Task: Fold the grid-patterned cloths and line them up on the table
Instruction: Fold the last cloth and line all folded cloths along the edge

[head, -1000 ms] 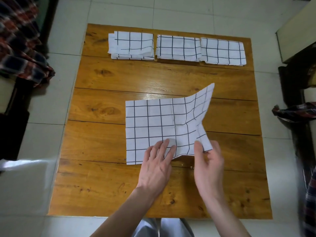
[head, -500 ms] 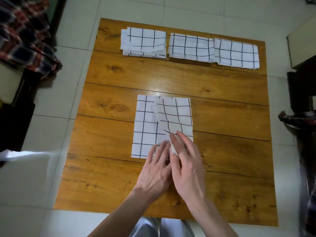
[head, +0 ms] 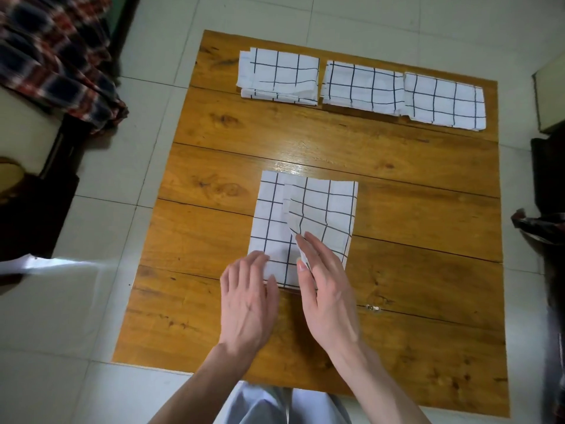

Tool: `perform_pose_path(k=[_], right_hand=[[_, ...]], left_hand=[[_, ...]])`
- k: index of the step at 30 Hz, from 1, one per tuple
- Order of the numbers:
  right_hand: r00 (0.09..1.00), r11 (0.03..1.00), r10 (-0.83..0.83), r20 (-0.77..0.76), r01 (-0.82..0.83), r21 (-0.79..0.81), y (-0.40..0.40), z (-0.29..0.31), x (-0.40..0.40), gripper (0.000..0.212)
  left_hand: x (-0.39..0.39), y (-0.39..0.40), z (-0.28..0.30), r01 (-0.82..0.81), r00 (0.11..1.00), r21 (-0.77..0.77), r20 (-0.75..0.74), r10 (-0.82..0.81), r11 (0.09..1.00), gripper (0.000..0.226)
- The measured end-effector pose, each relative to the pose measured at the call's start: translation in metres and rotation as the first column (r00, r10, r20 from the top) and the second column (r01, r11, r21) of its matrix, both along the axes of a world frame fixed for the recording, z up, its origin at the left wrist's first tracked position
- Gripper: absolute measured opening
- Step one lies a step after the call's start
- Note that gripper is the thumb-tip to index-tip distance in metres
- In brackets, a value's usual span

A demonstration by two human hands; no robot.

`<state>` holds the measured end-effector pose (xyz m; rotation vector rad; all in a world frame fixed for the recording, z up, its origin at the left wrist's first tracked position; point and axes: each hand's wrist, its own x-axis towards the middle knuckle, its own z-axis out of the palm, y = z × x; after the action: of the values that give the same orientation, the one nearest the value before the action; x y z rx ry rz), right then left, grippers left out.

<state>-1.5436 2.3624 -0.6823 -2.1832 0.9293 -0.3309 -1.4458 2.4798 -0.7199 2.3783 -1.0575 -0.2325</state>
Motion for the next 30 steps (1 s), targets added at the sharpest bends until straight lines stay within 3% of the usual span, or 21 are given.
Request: perform_pose_path(k=[5, 10, 16, 22, 30], right_hand=[[0.999, 0.999, 0.039, 0.014, -0.039, 0.013, 0.007, -0.003, 0.011, 0.046], [0.989, 0.991, 0.130, -0.069, -0.131, -0.014, 0.014, -0.016, 0.025, 0.048], [0.973, 0.976, 0.191, -0.133, -0.202, -0.078, 0.018, -0.032, 0.031, 0.049], [0.956, 0.972, 0.236, -0.173, -0.236, 0.018, 0.021, -0.033, 0.025, 0.077], [0.981, 0.977, 0.181, -0.070, -0.188, -0.102, -0.033, -0.022, 0.004, 0.052]], left_hand=[[0.013, 0.010, 0.007, -0.036, 0.967, -0.145, -0.253, -0.002, 0.989, 0.034], [0.019, 0.009, 0.015, -0.127, 0.929, -0.200, -0.368, 0.046, 0.972, 0.042], [0.029, 0.009, 0.014, -0.057, 0.947, -0.185, -0.322, -0.006, 0.981, 0.042], [0.031, 0.008, 0.008, -0.044, 0.970, -0.158, -0.245, 0.004, 0.986, 0.037], [0.028, 0.002, -0.004, -0.102, 0.991, -0.017, -0.089, 0.100, 0.995, 0.021]])
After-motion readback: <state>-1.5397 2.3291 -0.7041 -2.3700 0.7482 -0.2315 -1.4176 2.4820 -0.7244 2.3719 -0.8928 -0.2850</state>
